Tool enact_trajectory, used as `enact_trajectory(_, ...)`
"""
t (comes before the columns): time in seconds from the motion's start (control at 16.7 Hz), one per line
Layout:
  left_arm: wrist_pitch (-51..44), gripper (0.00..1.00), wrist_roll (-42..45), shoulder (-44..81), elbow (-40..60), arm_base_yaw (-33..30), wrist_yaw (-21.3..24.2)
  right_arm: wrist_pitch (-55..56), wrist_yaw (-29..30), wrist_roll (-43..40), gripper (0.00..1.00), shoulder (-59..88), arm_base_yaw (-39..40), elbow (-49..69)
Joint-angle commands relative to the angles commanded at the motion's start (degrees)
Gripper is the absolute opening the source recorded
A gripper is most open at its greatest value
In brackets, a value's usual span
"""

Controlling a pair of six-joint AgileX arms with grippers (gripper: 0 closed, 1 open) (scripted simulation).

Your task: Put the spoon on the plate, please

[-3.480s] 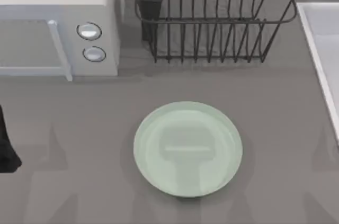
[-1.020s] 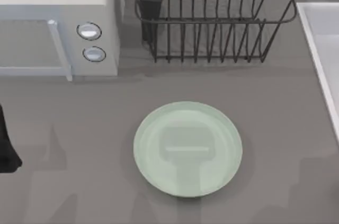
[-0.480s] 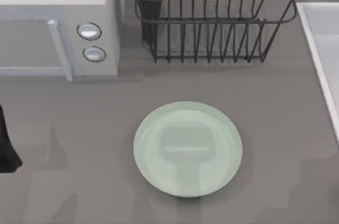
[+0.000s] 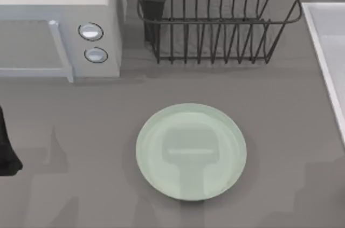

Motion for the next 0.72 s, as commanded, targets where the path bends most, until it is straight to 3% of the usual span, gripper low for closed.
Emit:
enact_trajectory(0.12,0.00,1.00,0.00,0.00,0.00,0.00,0.00,0.00,0.00,0.00,0.02,0.00,0.00,0.00)
enact_trajectory(0.18,0.00,1.00,0.00,0.00,0.00,0.00,0.00,0.00,0.00,0.00,0.00,0.00,0.00,0.00)
enact_trajectory(0.6,0.00,1.00,0.00,0.00,0.00,0.00,0.00,0.00,0.00,0.00,0.00,0.00,0.00,0.00)
enact_trajectory(0.72,0.00,1.00,0.00,0.00,0.00,0.00,0.00,-5.65,-0.79,0.99,0.00,-4.04,-0.07,2.41)
